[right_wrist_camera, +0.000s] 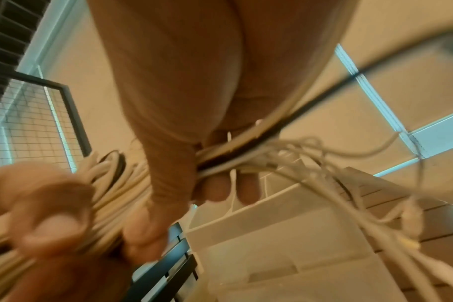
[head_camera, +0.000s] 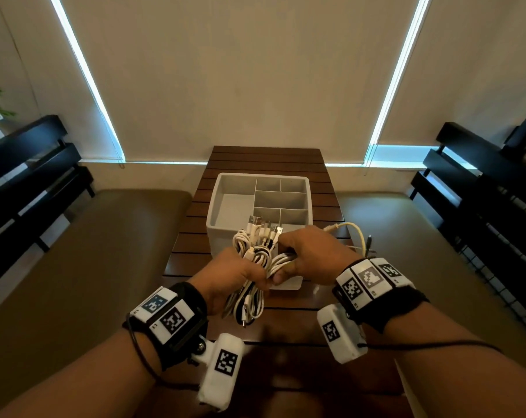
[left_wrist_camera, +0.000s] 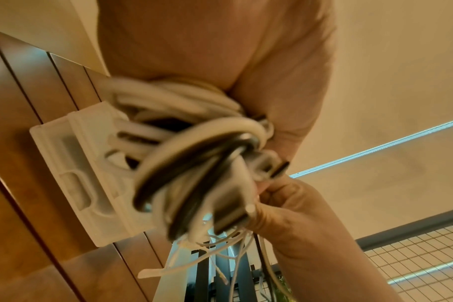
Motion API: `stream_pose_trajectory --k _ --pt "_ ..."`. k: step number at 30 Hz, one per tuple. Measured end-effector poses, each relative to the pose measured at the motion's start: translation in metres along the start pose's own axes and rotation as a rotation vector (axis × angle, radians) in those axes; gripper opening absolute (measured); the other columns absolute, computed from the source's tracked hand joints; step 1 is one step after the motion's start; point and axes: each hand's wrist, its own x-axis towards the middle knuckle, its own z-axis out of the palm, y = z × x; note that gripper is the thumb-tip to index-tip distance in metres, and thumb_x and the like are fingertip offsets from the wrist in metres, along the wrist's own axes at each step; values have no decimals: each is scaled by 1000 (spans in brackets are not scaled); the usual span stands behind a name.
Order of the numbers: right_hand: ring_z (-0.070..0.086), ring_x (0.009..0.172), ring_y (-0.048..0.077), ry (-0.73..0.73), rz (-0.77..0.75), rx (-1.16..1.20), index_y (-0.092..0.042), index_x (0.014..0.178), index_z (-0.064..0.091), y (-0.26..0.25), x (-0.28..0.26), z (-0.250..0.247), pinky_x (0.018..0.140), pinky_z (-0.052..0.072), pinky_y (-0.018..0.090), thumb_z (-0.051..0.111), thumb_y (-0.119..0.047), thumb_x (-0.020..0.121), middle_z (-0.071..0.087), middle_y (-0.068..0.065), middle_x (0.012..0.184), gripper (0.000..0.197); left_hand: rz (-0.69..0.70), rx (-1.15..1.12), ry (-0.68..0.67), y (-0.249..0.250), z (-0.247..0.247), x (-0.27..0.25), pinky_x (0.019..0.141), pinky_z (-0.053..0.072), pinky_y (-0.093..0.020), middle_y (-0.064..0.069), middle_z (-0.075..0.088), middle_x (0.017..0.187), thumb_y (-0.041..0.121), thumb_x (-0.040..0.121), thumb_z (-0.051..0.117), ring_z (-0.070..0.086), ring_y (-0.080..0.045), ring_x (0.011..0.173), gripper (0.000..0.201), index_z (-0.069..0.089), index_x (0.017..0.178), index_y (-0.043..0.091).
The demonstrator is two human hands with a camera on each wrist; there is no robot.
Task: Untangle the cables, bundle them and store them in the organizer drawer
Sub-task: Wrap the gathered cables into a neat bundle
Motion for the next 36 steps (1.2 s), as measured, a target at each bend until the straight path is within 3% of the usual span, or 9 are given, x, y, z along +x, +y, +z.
stream_pose_trajectory --k 5,8,12,18,21,23,27,31,36 --pt "64 85 10 3 -54 84 -27 98 66 12 -6 1 79 53 31 76 -34 77 71 -6 92 24 -54 -39 -40 -6 -2 0 73 51 -31 -14 74 94 -12 70 68 69 -21 83 34 71 101 2" --pt "62 82 6 55 26 205 -26 92 67 17 -6 1 73 53 25 84 -31 67 69 -9 90 31 -71 -124 -114 -7 2 -2 60 50 -28 -6 68 74 -5 78 68 62 -14 63 21 70 96 5" --pt "62 79 2 157 93 409 -24 88 68 26 -11 8 69 51 20 91 -26 55 68 -11 86 40 -83 -140 -86 -11 5 -2 55 50 -28 -10 68 80 -11 74 68 62 -17 63 31 70 102 1" --pt "64 90 7 499 318 834 -25 93 65 50 -23 37 70 49 15 89 -20 59 68 -8 93 42 -52 -216 40 -2 0 1 52 46 -27 -12 60 57 1 60 73 55 -19 46 8 68 67 0" --pt "63 96 8 519 386 814 -23 99 63 56 -25 60 68 46 10 87 -21 64 66 -8 98 43 -50 -249 54 1 1 4 46 47 -25 -10 59 54 -5 69 68 55 -18 43 14 69 59 4" --pt "57 99 -1 564 335 762 -26 107 59 51 -28 64 74 42 8 88 -22 62 59 -13 107 54 -54 -254 72 1 3 6 46 47 -24 -10 60 54 -8 73 67 55 -17 44 17 70 60 3" --pt "54 84 -2 885 116 545 -23 98 59 39 -37 60 70 43 6 83 -17 68 56 -8 94 39 -53 -266 144 -1 2 12 48 48 -26 -11 60 59 -7 74 68 55 -18 46 5 67 74 -2" --pt "59 81 3 477 223 363 -23 97 66 43 -41 74 72 50 17 73 -22 81 64 -8 88 17 -92 -320 183 1 -8 18 42 43 -25 -12 54 56 -1 75 67 50 -17 39 10 62 67 0" --pt "59 82 3 282 449 478 -24 94 66 59 -52 90 62 37 5 68 -23 86 61 -15 83 8 -85 -348 175 4 -17 18 43 43 -24 -13 53 57 3 69 70 49 -19 39 10 60 69 1"
